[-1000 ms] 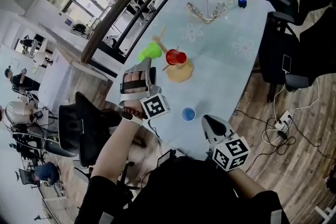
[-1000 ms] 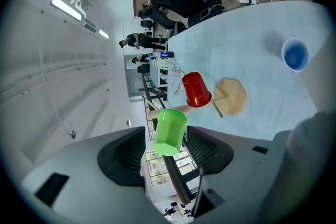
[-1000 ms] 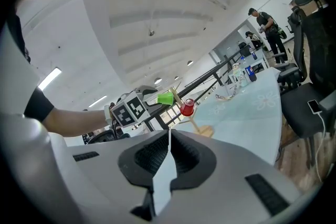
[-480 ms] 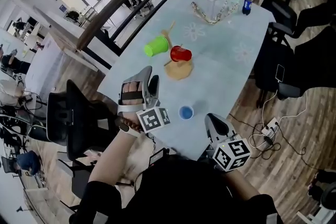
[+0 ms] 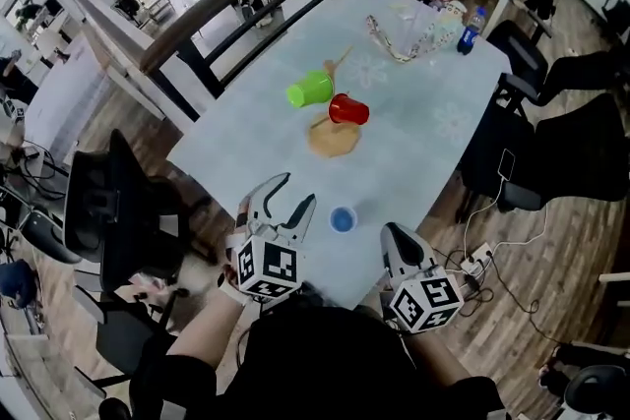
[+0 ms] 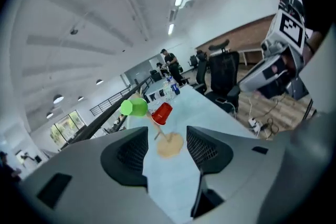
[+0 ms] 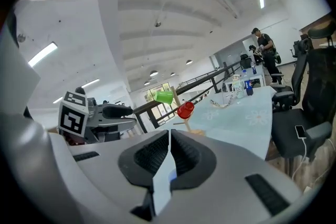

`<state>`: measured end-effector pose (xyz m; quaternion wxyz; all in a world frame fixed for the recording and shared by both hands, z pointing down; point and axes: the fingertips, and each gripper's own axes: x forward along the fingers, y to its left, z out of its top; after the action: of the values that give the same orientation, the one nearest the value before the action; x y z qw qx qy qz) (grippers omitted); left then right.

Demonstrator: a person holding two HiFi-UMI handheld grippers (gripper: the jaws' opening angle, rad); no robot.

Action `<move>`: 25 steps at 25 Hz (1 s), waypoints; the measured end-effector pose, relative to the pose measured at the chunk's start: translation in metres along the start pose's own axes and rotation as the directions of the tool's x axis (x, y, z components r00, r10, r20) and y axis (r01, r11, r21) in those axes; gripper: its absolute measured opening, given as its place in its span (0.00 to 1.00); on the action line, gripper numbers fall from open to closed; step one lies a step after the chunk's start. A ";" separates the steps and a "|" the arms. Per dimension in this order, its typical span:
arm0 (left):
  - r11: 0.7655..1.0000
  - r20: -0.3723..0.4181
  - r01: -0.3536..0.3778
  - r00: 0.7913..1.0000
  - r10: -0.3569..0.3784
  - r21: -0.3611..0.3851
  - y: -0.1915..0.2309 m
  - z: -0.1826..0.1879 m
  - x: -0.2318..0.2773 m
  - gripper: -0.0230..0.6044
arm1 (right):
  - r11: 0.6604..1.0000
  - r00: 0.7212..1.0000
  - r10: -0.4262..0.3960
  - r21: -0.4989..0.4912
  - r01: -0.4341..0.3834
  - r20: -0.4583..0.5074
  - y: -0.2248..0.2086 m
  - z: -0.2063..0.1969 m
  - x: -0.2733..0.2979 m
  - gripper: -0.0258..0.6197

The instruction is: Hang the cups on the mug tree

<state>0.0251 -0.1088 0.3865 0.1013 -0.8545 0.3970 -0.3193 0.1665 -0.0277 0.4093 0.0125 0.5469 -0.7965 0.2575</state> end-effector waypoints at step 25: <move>0.705 0.407 0.524 0.843 -0.352 -0.478 -0.071 0.011 -0.065 0.10 | 0.991 0.999 -0.007 -0.134 0.001 -0.049 0.068 -0.009 0.026 0.10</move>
<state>0.0440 -0.0145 0.3779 -0.1833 -0.9510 0.2379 -0.0732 0.0942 -0.0279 0.3975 0.0692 0.5399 -0.8104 0.2168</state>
